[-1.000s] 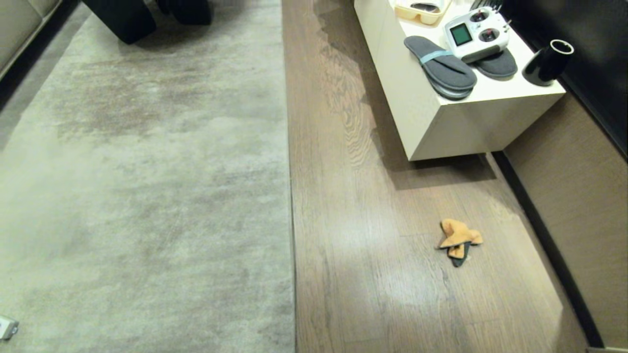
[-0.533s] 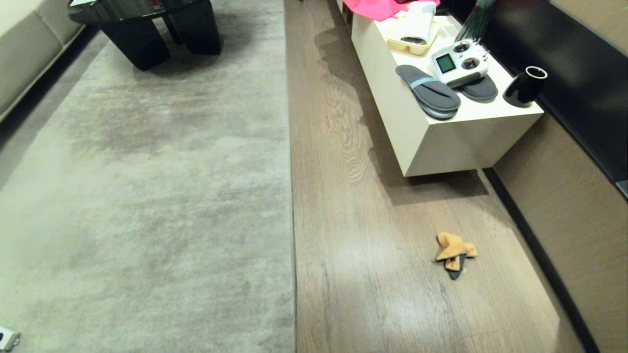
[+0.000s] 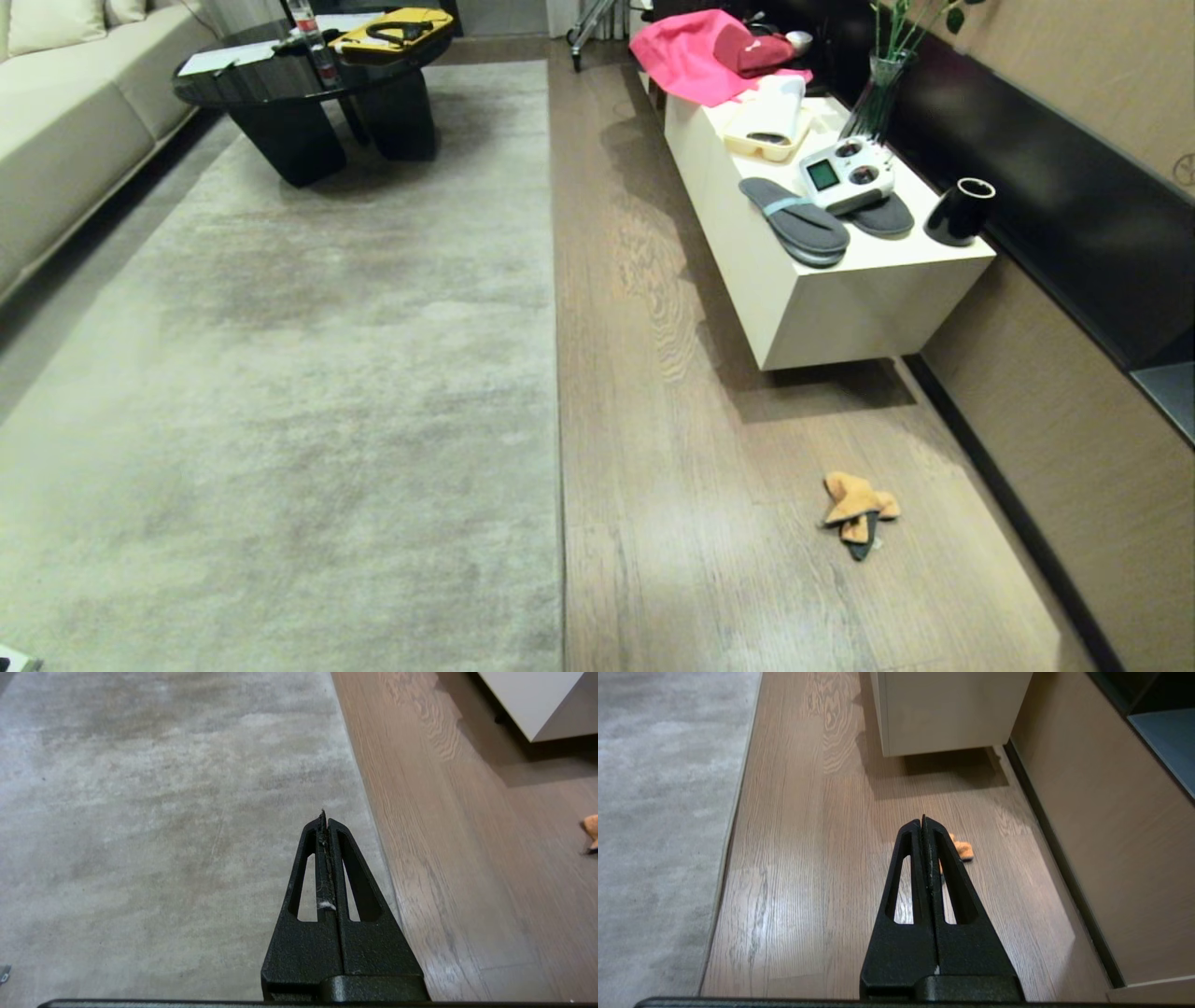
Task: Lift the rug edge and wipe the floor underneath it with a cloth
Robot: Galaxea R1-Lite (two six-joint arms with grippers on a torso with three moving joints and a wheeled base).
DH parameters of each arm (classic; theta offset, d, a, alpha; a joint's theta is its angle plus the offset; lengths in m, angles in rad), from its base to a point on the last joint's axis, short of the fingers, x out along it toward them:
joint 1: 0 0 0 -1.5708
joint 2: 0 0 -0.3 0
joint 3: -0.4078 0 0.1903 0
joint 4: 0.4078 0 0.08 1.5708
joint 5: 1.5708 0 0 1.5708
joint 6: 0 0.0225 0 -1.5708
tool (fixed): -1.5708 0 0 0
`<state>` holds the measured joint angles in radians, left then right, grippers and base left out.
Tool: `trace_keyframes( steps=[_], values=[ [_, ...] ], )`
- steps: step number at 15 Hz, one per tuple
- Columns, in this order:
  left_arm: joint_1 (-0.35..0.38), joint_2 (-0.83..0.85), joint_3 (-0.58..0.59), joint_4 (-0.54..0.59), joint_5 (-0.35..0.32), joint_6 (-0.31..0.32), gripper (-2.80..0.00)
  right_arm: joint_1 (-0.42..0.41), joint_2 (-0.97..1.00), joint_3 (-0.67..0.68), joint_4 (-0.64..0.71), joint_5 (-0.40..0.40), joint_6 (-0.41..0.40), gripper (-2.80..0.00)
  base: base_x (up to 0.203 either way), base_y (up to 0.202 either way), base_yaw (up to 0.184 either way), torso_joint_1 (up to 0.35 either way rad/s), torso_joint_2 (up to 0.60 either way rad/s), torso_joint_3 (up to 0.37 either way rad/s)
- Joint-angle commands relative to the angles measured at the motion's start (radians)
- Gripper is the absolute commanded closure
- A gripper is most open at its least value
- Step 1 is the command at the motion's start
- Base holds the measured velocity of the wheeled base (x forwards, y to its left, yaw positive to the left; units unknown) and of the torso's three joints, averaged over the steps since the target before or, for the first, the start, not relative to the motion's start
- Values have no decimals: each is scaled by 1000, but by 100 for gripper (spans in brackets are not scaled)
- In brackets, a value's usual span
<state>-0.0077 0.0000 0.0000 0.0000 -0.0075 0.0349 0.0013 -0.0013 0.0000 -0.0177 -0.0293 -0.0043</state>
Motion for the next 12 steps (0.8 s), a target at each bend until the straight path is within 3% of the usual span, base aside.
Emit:
trace_keyframes(
  steps=[1, 12],
  values=[
    [0, 0, 0, 0, 0, 0, 0, 0, 1, 0, -1, 0, 0, 0, 0, 0, 0, 2, 1, 203],
    [0, 0, 0, 0, 0, -1, 0, 0, 1, 0, -1, 0, 0, 0, 0, 0, 0, 3, 1, 202]
  ],
)
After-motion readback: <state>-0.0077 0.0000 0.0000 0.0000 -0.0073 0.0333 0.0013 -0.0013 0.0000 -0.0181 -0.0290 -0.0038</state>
